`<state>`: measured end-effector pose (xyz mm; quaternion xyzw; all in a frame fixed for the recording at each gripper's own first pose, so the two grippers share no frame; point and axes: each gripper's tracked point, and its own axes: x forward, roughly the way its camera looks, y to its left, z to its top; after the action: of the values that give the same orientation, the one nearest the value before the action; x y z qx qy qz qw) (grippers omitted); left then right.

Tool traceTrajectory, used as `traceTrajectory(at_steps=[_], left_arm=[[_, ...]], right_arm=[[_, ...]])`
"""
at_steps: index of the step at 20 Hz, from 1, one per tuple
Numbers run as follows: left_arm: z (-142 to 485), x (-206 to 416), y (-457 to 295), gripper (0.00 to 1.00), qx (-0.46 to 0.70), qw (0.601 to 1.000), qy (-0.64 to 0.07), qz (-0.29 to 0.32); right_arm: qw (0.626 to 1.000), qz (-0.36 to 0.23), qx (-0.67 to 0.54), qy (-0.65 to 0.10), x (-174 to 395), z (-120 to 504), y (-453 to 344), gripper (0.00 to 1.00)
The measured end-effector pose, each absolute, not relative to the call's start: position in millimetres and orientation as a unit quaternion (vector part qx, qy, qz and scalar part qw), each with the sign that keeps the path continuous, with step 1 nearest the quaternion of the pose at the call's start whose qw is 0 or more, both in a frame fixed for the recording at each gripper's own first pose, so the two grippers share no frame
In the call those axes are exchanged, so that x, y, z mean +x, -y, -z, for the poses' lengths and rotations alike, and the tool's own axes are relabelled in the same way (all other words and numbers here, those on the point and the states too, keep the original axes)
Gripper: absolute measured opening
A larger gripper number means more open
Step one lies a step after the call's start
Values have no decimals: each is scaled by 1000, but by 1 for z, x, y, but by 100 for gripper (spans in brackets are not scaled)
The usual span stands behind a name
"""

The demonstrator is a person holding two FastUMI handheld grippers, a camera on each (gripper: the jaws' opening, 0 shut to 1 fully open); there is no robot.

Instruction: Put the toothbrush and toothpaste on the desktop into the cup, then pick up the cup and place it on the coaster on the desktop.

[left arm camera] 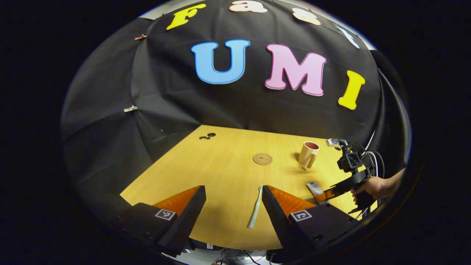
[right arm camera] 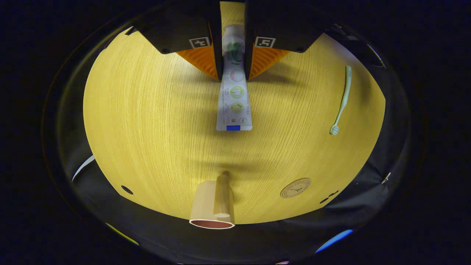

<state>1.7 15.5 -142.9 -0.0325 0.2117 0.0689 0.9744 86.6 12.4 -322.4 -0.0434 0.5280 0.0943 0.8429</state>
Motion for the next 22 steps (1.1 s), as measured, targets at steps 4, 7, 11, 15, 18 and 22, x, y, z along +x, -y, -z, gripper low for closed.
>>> traceTrajectory(at_steps=[4, 7, 11, 15, 18, 22], left_arm=[[193, 28, -7, 98, -38, 959, -281, -25], [236, 47, 0, 98, -18, 942, -335, -3], [281, 68, 12, 96, 14, 915, -401, 27], [312, 82, 14, 94, 26, 885, -465, 29], [323, 86, 10, 88, 41, 867, -496, 31], [329, 84, 15, 74, 48, 844, -532, 43]], right_arm=[[857, -97, -25, -506, 90, 304, -6, 29], [866, -95, -1, -490, 86, 285, 0, 29], [879, -101, -3, -466, 76, 264, 11, 29], [884, -103, 14, -455, 67, 260, 12, 29], [889, -111, 46, -442, 56, 252, 5, 29], [892, -117, 57, -433, 47, 247, 2, 29]])
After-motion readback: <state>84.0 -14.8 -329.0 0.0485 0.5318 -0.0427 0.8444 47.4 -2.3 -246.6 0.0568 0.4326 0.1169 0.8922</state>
